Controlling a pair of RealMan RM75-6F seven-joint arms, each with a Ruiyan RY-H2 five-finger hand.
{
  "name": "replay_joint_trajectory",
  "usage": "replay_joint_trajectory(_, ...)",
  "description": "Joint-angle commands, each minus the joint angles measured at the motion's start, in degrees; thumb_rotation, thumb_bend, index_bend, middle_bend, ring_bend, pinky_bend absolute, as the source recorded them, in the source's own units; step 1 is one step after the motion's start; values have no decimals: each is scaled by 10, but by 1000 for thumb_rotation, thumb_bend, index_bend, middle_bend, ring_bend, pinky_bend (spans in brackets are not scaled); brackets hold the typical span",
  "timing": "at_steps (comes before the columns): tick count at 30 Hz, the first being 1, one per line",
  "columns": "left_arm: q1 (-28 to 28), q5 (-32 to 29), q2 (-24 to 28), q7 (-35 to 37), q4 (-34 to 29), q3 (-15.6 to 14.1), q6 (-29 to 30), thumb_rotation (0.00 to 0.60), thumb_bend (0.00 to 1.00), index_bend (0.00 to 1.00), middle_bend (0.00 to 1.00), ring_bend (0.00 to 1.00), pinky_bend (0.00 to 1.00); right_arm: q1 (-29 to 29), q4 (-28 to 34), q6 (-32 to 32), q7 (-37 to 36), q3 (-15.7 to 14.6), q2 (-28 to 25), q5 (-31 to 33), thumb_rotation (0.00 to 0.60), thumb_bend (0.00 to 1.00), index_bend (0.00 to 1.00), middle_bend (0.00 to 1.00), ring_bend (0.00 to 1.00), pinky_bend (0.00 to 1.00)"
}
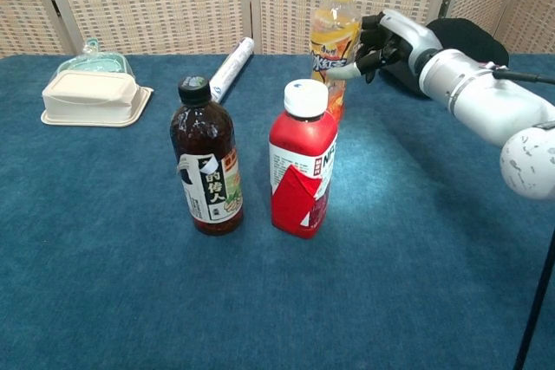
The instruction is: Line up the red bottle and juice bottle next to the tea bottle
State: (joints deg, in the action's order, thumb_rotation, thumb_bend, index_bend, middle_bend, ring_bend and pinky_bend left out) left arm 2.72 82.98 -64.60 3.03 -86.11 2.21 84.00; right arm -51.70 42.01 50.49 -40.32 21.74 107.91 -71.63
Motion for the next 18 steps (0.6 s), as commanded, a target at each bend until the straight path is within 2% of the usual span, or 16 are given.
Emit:
replay_joint_trajectory(1,0,1,-1,-2,0,-1,0,600,206,418,332,365,554,31,68,29,5,-10,-40,-10,600,233,521,534,446,634)
replay_joint_trajectory(10,1,8,-4,-17,-6,-4,3,600,206,418,332,365,554,132,292,102,71,-44,-166,-17,600,233,521,534,446,634)
replay_joint_trajectory(14,1,15,-5,-24,-10,-6,6,600,206,418,332,365,554,170,365,117,65,-62,-214,-21,600,233,521,534,446,634)
replay_joint_trajectory(18,1,19,-7,-31,-13,-8,7,600,206,418,332,365,554,200,402,138,56,-81,-245,-40,600,233,521,534,446,634)
